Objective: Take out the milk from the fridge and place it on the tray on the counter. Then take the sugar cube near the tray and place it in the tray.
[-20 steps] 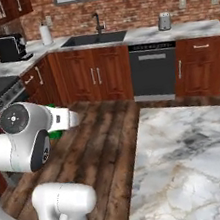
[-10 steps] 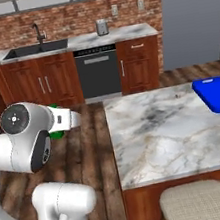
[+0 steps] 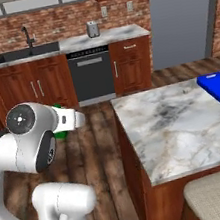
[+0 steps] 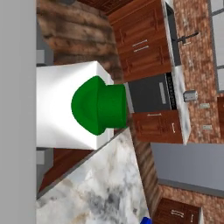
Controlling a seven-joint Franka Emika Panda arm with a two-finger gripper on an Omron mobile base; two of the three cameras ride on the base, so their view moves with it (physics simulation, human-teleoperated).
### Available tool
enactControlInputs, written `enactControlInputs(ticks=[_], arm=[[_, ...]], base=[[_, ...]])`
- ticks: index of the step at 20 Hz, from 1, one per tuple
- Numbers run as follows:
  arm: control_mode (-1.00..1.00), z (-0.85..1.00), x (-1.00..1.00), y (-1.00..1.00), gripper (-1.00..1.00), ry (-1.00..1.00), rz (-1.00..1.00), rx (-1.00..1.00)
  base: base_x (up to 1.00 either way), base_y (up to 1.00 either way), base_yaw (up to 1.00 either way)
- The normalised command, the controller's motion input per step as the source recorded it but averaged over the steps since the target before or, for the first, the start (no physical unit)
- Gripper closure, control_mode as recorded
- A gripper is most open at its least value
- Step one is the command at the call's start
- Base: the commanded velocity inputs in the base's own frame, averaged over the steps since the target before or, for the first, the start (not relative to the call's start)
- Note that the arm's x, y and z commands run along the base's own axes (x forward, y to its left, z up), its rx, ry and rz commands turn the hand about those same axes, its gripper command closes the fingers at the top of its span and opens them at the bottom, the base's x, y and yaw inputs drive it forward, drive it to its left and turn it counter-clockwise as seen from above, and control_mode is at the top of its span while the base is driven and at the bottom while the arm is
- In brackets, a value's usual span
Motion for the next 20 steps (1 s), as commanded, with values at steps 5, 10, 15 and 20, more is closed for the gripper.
enactControlInputs(ticks=[5,10,15,20], arm=[[1.0,0.0,0.0,0.0,1.0,0.0,0.0,0.0],[1.0,0.0,0.0,0.0,1.0,0.0,0.0,0.0],[1.0,0.0,0.0,0.0,1.0,0.0,0.0,0.0],[1.0,0.0,0.0,0.0,1.0,0.0,0.0,0.0]], base=[[0.64,0.38,-0.05],[1.0,-0.02,0.0],[1.0,0.16,0.0],[1.0,0.44,-0.1]])
